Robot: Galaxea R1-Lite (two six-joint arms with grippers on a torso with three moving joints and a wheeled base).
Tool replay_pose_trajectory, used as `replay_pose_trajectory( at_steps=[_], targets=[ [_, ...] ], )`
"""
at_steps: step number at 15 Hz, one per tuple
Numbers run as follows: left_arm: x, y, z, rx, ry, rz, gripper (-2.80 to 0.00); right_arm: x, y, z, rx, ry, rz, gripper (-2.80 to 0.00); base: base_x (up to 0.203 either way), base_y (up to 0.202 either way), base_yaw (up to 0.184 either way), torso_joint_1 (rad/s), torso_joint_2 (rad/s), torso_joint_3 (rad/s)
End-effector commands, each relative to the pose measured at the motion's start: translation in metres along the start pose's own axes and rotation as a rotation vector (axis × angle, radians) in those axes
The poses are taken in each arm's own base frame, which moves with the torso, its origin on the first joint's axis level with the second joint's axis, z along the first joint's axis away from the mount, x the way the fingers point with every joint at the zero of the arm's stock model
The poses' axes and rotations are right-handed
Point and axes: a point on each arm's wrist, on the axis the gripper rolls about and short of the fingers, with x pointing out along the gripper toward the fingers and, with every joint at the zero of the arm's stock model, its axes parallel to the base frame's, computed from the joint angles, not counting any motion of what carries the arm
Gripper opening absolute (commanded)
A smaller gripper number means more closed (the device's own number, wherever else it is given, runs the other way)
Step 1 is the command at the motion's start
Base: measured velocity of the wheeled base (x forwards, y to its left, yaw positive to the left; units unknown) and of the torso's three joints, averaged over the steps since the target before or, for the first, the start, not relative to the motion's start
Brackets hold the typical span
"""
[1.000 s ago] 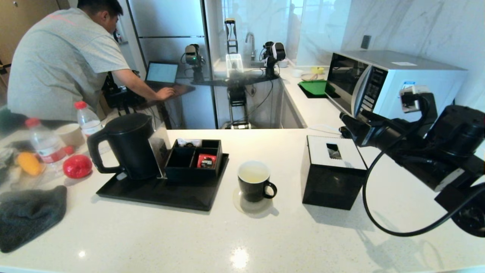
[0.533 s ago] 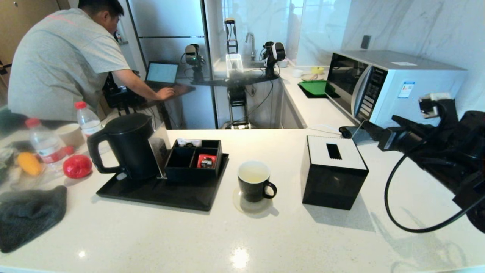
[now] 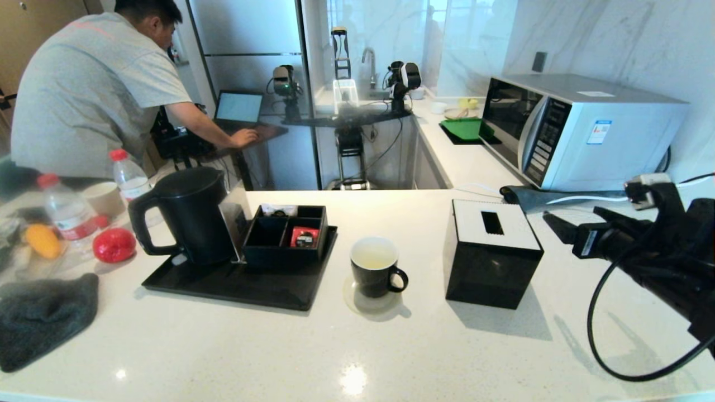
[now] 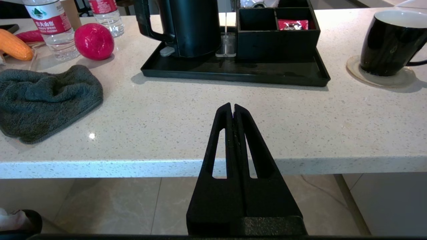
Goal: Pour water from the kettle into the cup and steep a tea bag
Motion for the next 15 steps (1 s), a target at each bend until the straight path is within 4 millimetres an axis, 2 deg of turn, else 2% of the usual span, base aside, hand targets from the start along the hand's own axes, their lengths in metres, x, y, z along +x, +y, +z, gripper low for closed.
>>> replay_pose_trajectory(
  at_steps=[1, 5, 10, 15],
  targets=[
    [0.000, 0.000, 0.000, 0.000, 0.000, 0.000, -2.80, -0.005, 0.000, -0.009, -0.001, 0.035, -0.002, 0.00, 0.000, 0.000, 0.000, 0.000, 0.00, 0.000],
    [0.000, 0.000, 0.000, 0.000, 0.000, 0.000, -2.80, -0.005, -0.010, -0.015, 0.000, 0.059, -0.041, 0.00, 0.000, 0.000, 0.000, 0.000, 0.00, 0.000],
    [0.000, 0.000, 0.000, 0.000, 0.000, 0.000, -2.80, -0.017, -0.009, -0.029, -0.030, 0.107, -0.032, 0.00, 0.000, 0.000, 0.000, 0.000, 0.00, 0.000],
    [0.000, 0.000, 0.000, 0.000, 0.000, 0.000, -2.80, -0.024, -0.007, -0.035, -0.041, 0.135, -0.023, 0.00, 0.000, 0.000, 0.000, 0.000, 0.00, 0.000]
  ],
)
